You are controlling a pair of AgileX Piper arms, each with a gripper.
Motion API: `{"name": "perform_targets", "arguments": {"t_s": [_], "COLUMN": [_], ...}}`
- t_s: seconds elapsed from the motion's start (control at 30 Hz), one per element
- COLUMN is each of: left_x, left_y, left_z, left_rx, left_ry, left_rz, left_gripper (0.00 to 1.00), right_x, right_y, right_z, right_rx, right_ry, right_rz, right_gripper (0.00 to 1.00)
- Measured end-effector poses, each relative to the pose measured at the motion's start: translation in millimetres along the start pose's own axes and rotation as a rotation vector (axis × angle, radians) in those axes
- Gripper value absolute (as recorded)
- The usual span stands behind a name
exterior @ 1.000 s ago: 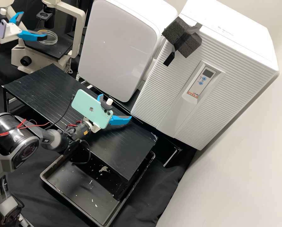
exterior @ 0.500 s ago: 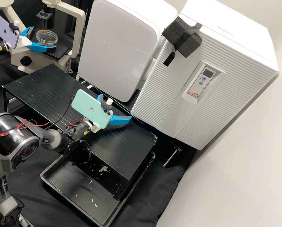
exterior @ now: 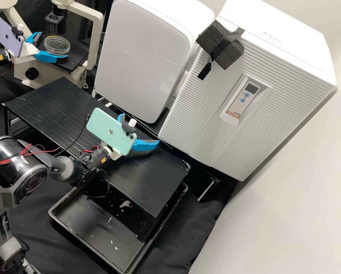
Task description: Place the petri dish on the bench
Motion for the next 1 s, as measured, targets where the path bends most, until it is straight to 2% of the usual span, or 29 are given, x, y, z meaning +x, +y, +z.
{"name": "perform_targets", "arguments": {"t_s": [0.13, 0.5, 0.63, 0.93, 1.0], "left_x": [14, 15, 15, 16, 17], "left_y": [3.4, 3.4, 3.7, 4.7, 5.1], "left_z": [-2, -4, -5, -5, -4], "left_rx": [-0.014, -0.019, -0.048, -0.081, -0.077], "left_ry": [0.017, 0.022, 0.022, 0.004, 0.001], "left_rz": [0.016, 0.016, 0.016, 0.010, 0.007], "left_gripper": [1.00, 1.00, 1.00, 1.00, 1.00], "right_x": [0, 0, 0, 0, 0], "right_y": [0, 0, 0, 0, 0], "right_z": [0, 0, 0, 0, 0], "right_rx": [0.000, 0.000, 0.000, 0.000, 0.000], "right_ry": [0.000, 0.000, 0.000, 0.000, 0.000], "right_rz": [0.000, 0.000, 0.000, 0.000, 0.000], "right_gripper": [1.00, 1.00, 1.00, 1.00, 1.00]}}
